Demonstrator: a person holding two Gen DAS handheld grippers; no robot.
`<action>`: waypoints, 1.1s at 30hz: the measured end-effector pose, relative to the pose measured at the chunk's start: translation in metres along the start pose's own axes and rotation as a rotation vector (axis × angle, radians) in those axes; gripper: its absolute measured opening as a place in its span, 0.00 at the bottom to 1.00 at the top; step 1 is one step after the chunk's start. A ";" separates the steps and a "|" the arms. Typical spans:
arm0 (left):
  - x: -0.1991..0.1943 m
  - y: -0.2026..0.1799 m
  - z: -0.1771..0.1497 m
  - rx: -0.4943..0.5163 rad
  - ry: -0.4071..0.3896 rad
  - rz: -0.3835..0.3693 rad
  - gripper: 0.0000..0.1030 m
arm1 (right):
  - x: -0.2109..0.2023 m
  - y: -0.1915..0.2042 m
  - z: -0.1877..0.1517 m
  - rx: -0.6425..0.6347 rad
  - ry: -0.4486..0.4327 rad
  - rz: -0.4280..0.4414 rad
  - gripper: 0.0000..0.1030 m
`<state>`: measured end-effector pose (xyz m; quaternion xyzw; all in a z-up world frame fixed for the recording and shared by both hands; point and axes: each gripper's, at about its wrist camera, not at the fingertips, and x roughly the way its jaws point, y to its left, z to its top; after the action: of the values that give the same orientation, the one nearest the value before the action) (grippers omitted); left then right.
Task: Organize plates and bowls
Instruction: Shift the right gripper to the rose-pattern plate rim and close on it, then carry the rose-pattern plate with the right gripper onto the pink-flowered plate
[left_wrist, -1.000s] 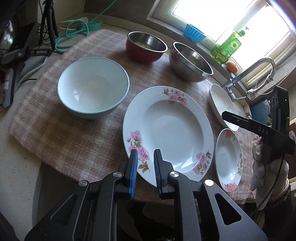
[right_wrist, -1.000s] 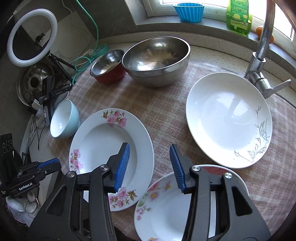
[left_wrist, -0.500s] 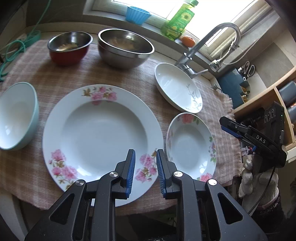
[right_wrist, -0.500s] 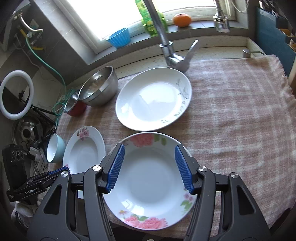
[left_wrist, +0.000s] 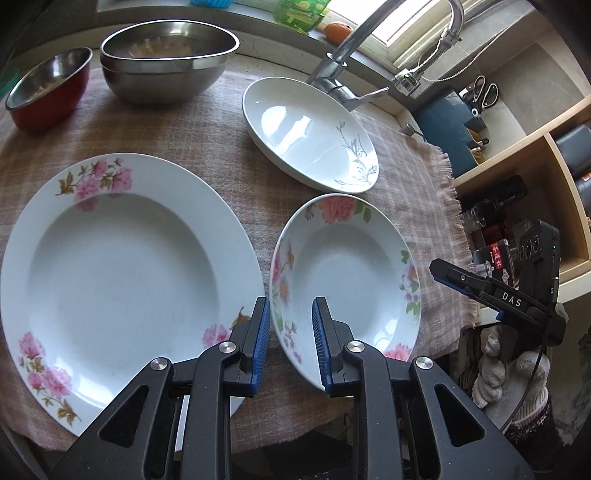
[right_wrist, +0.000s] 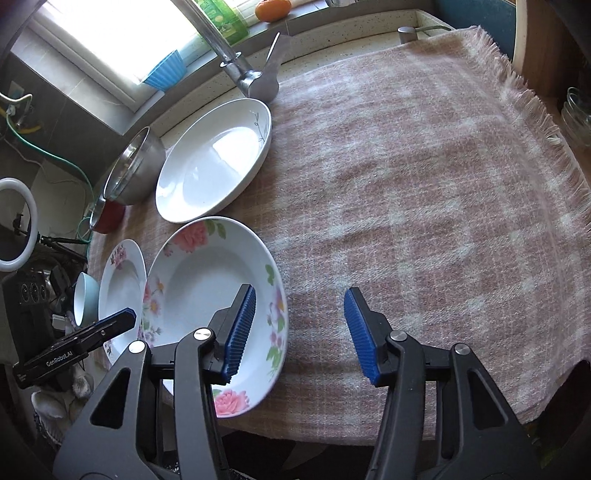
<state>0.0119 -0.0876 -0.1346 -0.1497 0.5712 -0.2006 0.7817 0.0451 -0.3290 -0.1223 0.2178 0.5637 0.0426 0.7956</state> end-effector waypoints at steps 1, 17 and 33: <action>0.001 0.000 0.002 0.001 0.001 0.009 0.21 | 0.001 -0.001 0.000 0.004 0.006 0.006 0.50; 0.017 -0.008 0.009 0.021 0.022 0.048 0.21 | 0.036 0.003 0.003 -0.023 0.128 0.076 0.17; 0.026 -0.009 0.008 -0.010 0.027 0.029 0.21 | 0.036 0.003 0.005 -0.019 0.133 0.064 0.13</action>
<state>0.0249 -0.1079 -0.1501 -0.1427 0.5850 -0.1883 0.7759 0.0634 -0.3162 -0.1510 0.2248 0.6076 0.0880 0.7567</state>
